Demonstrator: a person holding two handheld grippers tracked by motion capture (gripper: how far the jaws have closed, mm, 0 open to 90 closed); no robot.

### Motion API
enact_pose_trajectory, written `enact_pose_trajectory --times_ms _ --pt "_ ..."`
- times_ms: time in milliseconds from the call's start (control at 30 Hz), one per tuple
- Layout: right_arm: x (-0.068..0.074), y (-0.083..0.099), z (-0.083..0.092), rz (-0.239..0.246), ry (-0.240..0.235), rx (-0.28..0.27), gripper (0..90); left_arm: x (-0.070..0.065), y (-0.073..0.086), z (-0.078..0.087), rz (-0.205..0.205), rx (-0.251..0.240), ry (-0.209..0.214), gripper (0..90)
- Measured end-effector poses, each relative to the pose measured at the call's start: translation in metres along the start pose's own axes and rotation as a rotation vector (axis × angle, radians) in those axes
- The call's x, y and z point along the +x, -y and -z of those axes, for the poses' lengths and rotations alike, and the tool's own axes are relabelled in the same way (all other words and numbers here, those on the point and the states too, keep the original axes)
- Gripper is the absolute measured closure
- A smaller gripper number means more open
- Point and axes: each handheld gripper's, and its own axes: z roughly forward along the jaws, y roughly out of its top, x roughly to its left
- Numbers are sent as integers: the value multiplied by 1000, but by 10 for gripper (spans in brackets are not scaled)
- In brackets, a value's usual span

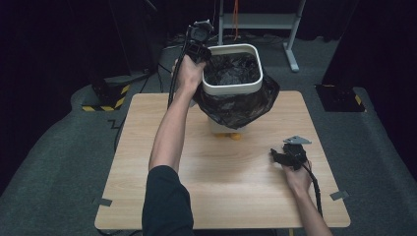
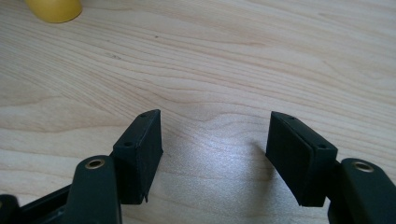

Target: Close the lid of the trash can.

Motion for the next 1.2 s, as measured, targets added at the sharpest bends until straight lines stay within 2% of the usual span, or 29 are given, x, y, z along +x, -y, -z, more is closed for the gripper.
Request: enact_pose_trajectory --times_ms 133,267,367,400,433,467,500,600,633,767,933,967,1033,1200 --pt "-2 -1 -2 -38 -17 10 322 1 3 1 17 -19 15 794" --pt "-2 -1 -2 -41 -19 14 315 3 4 2 26 -39 17 762" --pt "-5 -5 -2 -34 -35 40 358 4 4 4 33 -67 38 743" --pt "-7 -6 -1 -48 -56 49 372 4 5 6 35 -79 44 734" --pt "-10 -8 0 -73 -103 46 386 5 6 6 38 -88 49 711" --pt "-11 -10 4 -68 -133 18 404 6 7 7 43 -99 56 677" --pt "-11 -10 4 -68 -133 18 404 6 8 8 49 -108 61 677" --pt "-10 -18 16 -52 -149 -30 402 9 11 8 64 -127 82 655" --pt "-10 -25 24 -46 -155 -66 417 10 13 8 77 -148 101 633" --pt "-12 -38 38 -40 -181 -126 432 11 14 9 82 -168 111 608" --pt "-12 -58 57 -46 -253 -205 484 11 13 14 72 -200 107 583" --pt "-10 -71 65 -44 -282 -241 516 11 14 14 72 -206 104 580" --pt "-9 -76 68 -40 -289 -256 526 11 14 13 75 -204 106 579" --pt "-1 -109 90 -2 -317 -330 566 10 16 15 75 -230 111 582"
